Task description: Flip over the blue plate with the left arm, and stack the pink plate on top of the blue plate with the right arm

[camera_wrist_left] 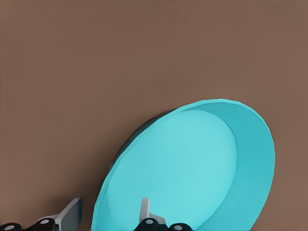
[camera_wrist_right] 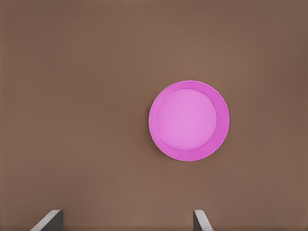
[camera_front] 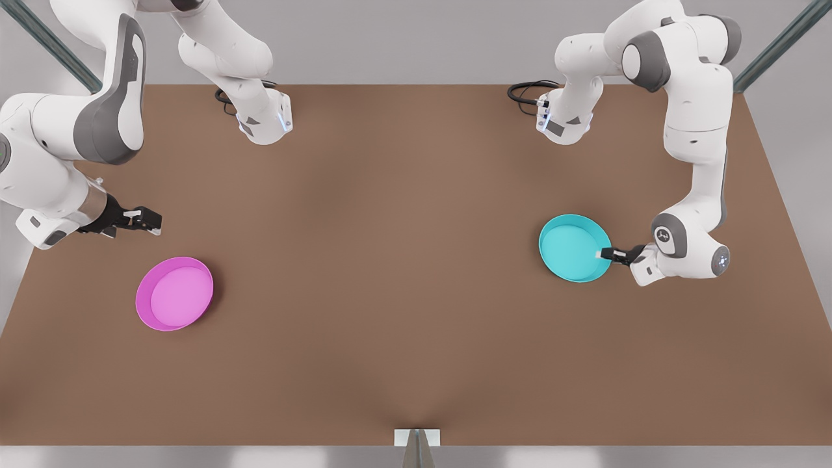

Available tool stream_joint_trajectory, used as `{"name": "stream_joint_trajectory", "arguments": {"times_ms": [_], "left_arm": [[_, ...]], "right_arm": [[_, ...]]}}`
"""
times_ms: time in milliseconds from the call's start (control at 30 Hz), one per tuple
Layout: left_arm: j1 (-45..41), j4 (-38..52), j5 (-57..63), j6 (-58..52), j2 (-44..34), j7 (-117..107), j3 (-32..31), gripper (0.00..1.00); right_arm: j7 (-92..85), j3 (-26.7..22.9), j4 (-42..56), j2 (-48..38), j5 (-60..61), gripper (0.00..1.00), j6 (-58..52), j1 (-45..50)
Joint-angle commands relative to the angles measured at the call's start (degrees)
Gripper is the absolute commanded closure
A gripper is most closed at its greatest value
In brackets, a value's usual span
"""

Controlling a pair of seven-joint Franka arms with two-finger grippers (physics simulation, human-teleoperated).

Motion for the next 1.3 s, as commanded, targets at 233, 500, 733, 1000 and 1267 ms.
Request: {"name": "stream_joint_trajectory", "arguments": {"times_ms": [233,500,733,1000,1267], "left_arm": [[0.0,0.5,0.0,1.0,1.1,-12.9,-0.1,0.43],[-0.1,0.5,0.0,1.0,1.1,-12.9,-0.2,0.68],[-0.2,0.5,0.0,1.0,1.2,-12.9,-0.2,0.79],[-0.7,4.7,0.5,0.1,-0.6,-15.2,-1.6,0.79],[-9.7,27.3,10.5,-10.3,-1.2,-28.9,-1.4,0.79]], "right_arm": [[-0.5,0.0,0.0,-0.1,0.0,0.0,0.0,0.0],[-0.5,0.0,0.0,-0.1,0.0,0.0,0.0,0.0],[-0.5,0.0,0.0,0.0,0.0,0.0,0.0,0.0],[-0.6,0.0,0.0,0.0,0.0,0.0,-0.1,0.0],[-0.6,0.0,0.1,0.1,-0.1,0.0,0.0,0.0]]}}
